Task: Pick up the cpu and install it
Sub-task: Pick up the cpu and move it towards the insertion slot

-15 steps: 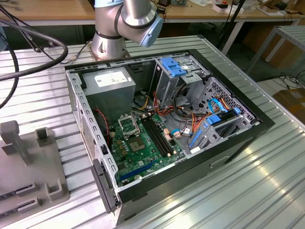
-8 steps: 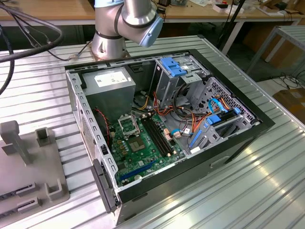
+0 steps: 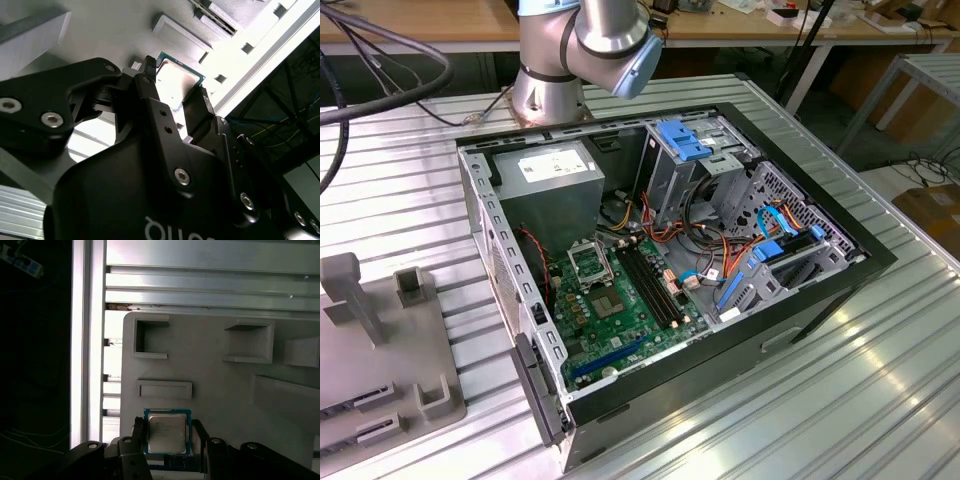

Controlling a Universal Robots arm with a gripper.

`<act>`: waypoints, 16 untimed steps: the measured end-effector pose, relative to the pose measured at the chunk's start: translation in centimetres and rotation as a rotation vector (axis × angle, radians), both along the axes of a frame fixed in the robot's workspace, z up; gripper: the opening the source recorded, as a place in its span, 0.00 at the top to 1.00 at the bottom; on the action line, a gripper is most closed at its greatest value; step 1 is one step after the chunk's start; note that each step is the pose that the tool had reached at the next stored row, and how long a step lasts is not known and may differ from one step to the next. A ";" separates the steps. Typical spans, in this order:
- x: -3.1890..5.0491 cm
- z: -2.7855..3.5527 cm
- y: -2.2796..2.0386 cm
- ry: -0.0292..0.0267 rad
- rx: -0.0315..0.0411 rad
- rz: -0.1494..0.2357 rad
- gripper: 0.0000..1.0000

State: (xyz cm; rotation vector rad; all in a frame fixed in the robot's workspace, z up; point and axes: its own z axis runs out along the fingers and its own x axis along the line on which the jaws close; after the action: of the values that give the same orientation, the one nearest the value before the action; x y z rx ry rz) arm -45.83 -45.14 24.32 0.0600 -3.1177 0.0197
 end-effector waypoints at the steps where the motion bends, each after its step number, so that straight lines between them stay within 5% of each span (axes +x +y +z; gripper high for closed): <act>1: 0.00 0.00 0.00 0.0000 0.0000 0.000 0.53; 16: 0.00 0.95 0.00 0.0009 0.0001 0.000 0.53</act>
State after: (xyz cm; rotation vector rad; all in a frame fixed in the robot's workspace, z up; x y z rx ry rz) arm -45.83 -45.14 25.27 0.0599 -3.1168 0.0195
